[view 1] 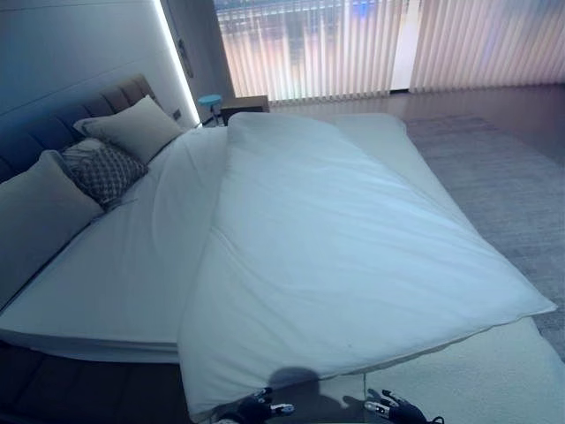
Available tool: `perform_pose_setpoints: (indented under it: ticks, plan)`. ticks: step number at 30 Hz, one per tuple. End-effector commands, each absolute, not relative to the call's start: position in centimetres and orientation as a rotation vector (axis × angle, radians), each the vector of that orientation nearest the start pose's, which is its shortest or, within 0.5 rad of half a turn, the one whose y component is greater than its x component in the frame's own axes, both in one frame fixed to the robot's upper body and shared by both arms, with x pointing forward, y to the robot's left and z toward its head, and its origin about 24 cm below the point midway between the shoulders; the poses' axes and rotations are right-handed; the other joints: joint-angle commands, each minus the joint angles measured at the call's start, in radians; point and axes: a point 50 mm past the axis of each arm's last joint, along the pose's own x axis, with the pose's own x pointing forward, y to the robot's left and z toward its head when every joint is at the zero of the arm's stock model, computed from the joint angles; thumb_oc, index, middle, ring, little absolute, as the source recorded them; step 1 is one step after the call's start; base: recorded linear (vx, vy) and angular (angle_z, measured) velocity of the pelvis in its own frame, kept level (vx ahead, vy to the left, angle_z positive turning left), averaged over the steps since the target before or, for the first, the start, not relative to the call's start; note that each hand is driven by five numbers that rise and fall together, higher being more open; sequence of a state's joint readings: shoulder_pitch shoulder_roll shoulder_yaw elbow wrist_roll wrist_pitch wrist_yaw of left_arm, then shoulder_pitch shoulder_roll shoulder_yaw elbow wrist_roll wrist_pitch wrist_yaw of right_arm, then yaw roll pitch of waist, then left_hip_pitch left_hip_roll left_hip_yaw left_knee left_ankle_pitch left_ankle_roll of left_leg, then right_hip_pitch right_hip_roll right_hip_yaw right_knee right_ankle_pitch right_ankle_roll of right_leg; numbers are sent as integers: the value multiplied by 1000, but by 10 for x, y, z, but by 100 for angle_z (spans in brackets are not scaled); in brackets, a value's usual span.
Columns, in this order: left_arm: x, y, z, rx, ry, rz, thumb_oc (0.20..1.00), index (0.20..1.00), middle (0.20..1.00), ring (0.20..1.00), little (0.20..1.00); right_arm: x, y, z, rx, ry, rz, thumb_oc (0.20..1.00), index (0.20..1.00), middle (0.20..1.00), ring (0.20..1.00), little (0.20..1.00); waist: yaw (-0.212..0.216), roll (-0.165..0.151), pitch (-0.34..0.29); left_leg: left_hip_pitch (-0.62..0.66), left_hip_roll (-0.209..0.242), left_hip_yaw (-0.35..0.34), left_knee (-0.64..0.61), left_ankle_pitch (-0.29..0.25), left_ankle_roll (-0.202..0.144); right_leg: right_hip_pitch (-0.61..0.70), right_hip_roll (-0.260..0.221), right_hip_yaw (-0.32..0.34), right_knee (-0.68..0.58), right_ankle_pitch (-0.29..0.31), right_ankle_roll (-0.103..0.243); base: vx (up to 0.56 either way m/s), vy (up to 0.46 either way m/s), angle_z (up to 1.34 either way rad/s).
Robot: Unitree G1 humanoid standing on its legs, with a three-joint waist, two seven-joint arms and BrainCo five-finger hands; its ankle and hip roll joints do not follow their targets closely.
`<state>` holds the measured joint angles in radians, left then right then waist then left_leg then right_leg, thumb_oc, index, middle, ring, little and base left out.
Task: Make the bed
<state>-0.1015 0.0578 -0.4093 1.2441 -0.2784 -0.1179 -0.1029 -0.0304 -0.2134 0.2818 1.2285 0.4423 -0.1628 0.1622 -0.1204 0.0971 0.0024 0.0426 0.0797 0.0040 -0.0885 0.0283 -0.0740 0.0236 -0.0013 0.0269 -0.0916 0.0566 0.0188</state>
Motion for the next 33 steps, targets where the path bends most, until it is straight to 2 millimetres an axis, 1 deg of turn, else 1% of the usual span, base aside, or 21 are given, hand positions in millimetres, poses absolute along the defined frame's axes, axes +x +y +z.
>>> perform_pose_setpoints:
  ticks: [1, 3, 6, 7, 9, 10, 11, 12, 13, 14, 17, 20, 21, 24, 25, 27, 28, 29, 30, 31, 33]
  plan:
    - [143, 131, -156, -11, 1032, -226, 1000, 1000, 1000, 1000, 1000, 119, -196, -157, 111, 1004, -32, 1000, 1000, 1000, 1000, 1000, -7, -65, -1, -65, -62, 46, 1, -3, 54, -31, -51, 80, 4, -36, 89, -31, -14, -11]
    - [145, 129, -155, -40, 1026, -221, 1000, 1000, 1000, 1000, 1000, 122, -198, -156, 121, 986, -54, 1000, 1000, 1000, 1000, 1000, -16, -63, 13, -73, -59, 51, 1, 1, 51, -40, -48, 83, 4, -32, 87, -39, -19, -12]
    - [155, 124, -151, -96, 992, -192, 1000, 1000, 1000, 1000, 1000, 129, -204, -152, 101, 953, -86, 1000, 1000, 1000, 1000, 1000, -30, -57, 44, -95, -54, 56, 1, 10, 44, -76, -36, 83, 25, -36, 82, -83, -29, -10]
    - [165, 119, -146, -146, 950, -155, 1000, 1000, 1000, 1000, 1000, 136, -207, -149, 83, 914, -110, 1000, 1000, 1000, 1000, 1000, -38, -53, 74, -114, -52, 59, 1, 18, 40, -109, -26, 81, 55, -44, 78, -96, -20, -4]
    - [166, 119, -146, -146, 950, -155, 1000, 1000, 1000, 1000, 1000, 136, -207, -149, 83, 914, -110, 1000, 1000, 1000, 1000, 1000, -38, -53, 73, -114, -52, 59, 1, 18, 40, -110, -26, 81, 56, -45, 78, -151, -19, -2]
    - [191, 111, -133, -228, 858, -112, 1000, 1000, 1000, 1000, 1000, 155, -206, -140, 67, 839, -107, 1000, 1000, 1000, 1000, 1000, -49, -55, 152, -166, -49, 57, 9, 47, 33, -199, -3, 72, 147, -66, 68, -231, -29, -2]
    - [191, 111, -133, -228, 858, -112, 1000, 1000, 1000, 1000, 1000, 156, -206, -140, 67, 839, -107, 1000, 1000, 1000, 1000, 1000, -50, -55, 151, -168, -49, 56, 10, 47, 33, -202, -3, 72, 150, -68, 68, -299, -47, 8]
    - [199, 110, -128, -258, 835, -94, 1000, 1000, 1000, 1000, 1000, 162, -204, -137, 70, 817, -107, 1000, 1000, 1000, 1000, 1000, -52, -59, 170, -202, -49, 56, 40, 45, 30, -234, 1, 63, 182, -73, 67, -70, -19, 20]
    - [199, 110, -128, -258, 835, -94, 1000, 1000, 1000, 1000, 1000, 162, -204, -137, 70, 817, -107, 1000, 1000, 1000, 1000, 1000, -52, -59, 170, -202, -49, 56, 40, 45, 30, -234, 1, 63, 182, -73, 67, -215, -52, 31]
    - [216, 108, -119, -296, 780, -60, 1000, 1000, 1000, 1000, 1000, 174, -200, -132, 83, 774, -110, 1000, 1000, 1000, 1000, 1000, -56, -70, 206, -271, -49, 56, 109, 40, 26, -294, 7, 55, 237, -85, 68, -200, -50, 21]
    - [235, 106, -106, -384, 722, -6, 1000, 1000, 1000, 1000, 1000, 186, -192, -125, 67, 728, -71, 1000, 1000, 1000, 1000, 1000, -61, -86, 234, -390, -54, 50, 219, 24, 23, -391, 8, 43, 312, -90, 71, -182, -57, 17]
    - [254, 104, -92, -493, 664, 41, 1000, 1000, 1000, 1000, 1000, 200, -187, -117, 90, 669, -65, 1000, 1000, 1000, 1000, 1000, -67, -92, 250, -505, -52, 44, 321, 2, 13, -486, 7, 33, 388, -106, 74, -130, -29, 6]
    - [263, 102, -85, -541, 642, 48, 1000, 1000, 1000, 1000, 1000, 208, -184, -111, 104, 631, -54, 1000, 1000, 1000, 1000, 1000, -74, -95, 253, -568, -42, 44, 384, -18, 6, -546, 9, 26, 451, -125, 74, -81, -14, 1]
    - [267, 101, -83, -565, 638, 54, 1000, 1000, 1000, 1000, 1000, 212, -183, -108, 107, 615, -44, 1000, 1000, 1000, 1000, 1000, -78, -96, 251, -604, -37, 45, 421, -32, 3, -582, 10, 24, 486, -137, 74, -57, -2, 4]
    - [274, 102, -77, -614, 620, 73, 1000, 1000, 1000, 1000, 1000, 218, -180, -103, 117, 586, -38, 1000, 1000, 1000, 1000, 1000, -83, -100, 254, -660, -26, 45, 486, -54, 0, -634, 7, 17, 542, -152, 74, -57, -2, 0]
    - [280, 102, -73, -657, 609, 99, 1000, 1000, 1000, 1000, 1000, 224, -177, -98, 126, 557, -29, 1000, 1000, 1000, 1000, 1000, -86, -103, 249, -711, -21, 37, 540, -73, 0, -677, 11, 17, 574, -158, 72, -70, 2, 1]
    - [286, 102, -67, -681, 590, 110, 1000, 1000, 1000, 1000, 1000, 231, -172, -92, 136, 520, -14, 1000, 1000, 1000, 1000, 1000, -92, -105, 251, -746, -19, 29, 566, -82, 3, -715, 17, 23, 597, -157, 74, -51, 9, -6]
    - [287, 103, -67, -681, 590, 110, 1000, 1000, 1000, 1000, 1000, 232, -172, -92, 136, 520, -14, 1000, 1000, 1000, 1000, 1000, -92, -104, 249, -751, -19, 29, 569, -83, 3, -720, 18, 23, 599, -157, 74, -66, 25, -11]
    - [292, 105, -63, -705, 580, 127, 1000, 1000, 1000, 1000, 1000, 236, -166, -86, 140, 490, 14, 1000, 1000, 1000, 1000, 1000, -97, -105, 250, -777, -19, 28, 580, -87, 5, -741, 20, 27, 598, -152, 76, -30, 17, -6]
    - [292, 105, -63, -705, 580, 127, 1000, 1000, 1000, 1000, 1000, 237, -166, -86, 140, 490, 14, 1000, 1000, 1000, 1000, 1000, -97, -104, 249, -780, -19, 28, 582, -88, 5, -743, 20, 27, 599, -152, 76, -42, 21, -4]
    - [299, 105, -58, -709, 576, 118, 1000, 1000, 1000, 1000, 1000, 243, -162, -79, 143, 452, 36, 1000, 1000, 1000, 1000, 1000, -109, -103, 252, -801, -18, 26, 582, -86, 7, -766, 24, 34, 604, -149, 77, 0, 0, 0]
